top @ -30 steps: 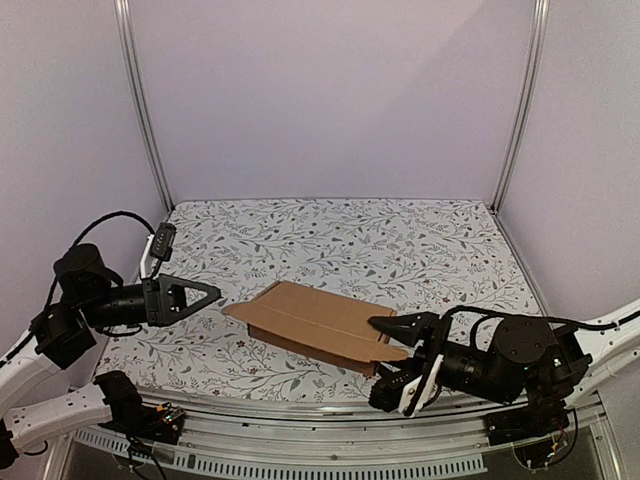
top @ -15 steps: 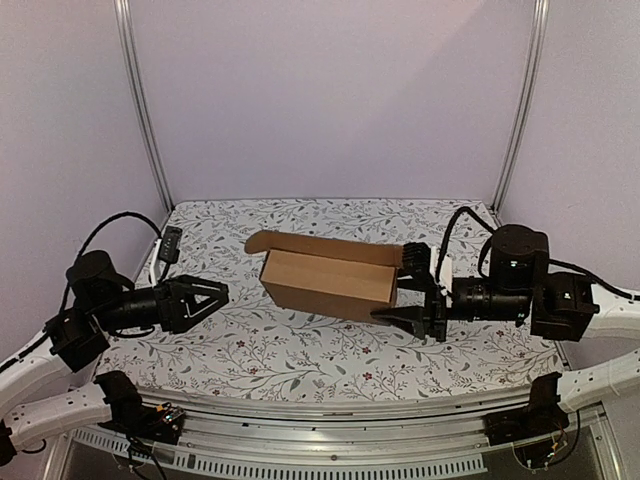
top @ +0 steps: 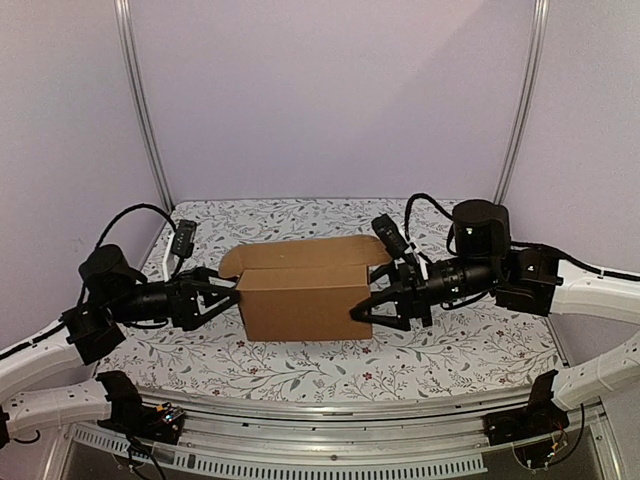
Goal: Fold the paper box
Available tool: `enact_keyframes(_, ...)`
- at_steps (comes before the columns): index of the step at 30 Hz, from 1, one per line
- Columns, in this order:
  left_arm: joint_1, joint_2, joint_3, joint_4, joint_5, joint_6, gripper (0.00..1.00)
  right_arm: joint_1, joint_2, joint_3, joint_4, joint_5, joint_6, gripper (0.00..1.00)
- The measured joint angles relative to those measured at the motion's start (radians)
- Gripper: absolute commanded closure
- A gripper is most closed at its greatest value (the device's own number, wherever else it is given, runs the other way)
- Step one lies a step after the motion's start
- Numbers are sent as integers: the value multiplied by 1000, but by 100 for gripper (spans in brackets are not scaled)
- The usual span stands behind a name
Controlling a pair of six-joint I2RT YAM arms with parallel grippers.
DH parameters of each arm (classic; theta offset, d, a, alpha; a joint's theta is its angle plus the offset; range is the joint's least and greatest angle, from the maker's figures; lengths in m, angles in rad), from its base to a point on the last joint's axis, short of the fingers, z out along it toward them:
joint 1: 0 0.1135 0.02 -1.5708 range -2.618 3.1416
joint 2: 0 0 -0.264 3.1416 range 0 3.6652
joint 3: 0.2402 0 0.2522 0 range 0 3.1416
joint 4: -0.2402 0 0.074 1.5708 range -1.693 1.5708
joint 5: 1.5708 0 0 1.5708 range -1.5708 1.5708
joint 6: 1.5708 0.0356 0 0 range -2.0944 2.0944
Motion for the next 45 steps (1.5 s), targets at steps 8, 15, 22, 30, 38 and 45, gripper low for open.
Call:
enact_keyframes(8, -57, 22, 0, 50, 1, 13, 7, -8, 51, 11, 56, -54, 113, 74)
enact_keyframes(15, -93, 50, 3, 28, -26, 38, 8, -8, 55, 10, 85, -50, 147, 75)
enact_keyframes(22, -94, -66, 46, -123, -150, 89, 8, -8, 27, -43, 98, -18, 136, 75)
enact_keyframes(30, -95, -98, 128, -264, -226, 136, 15, -7, -39, -130, 91, 37, 30, 77)
enact_keyframes(38, -95, 8, 129, -305, -274, 154, 22, -5, -96, -286, 175, 100, -190, 81)
enact_keyframes(45, -95, 72, 129, -312, -301, 168, 28, -5, 20, -341, 325, 150, -285, 84)
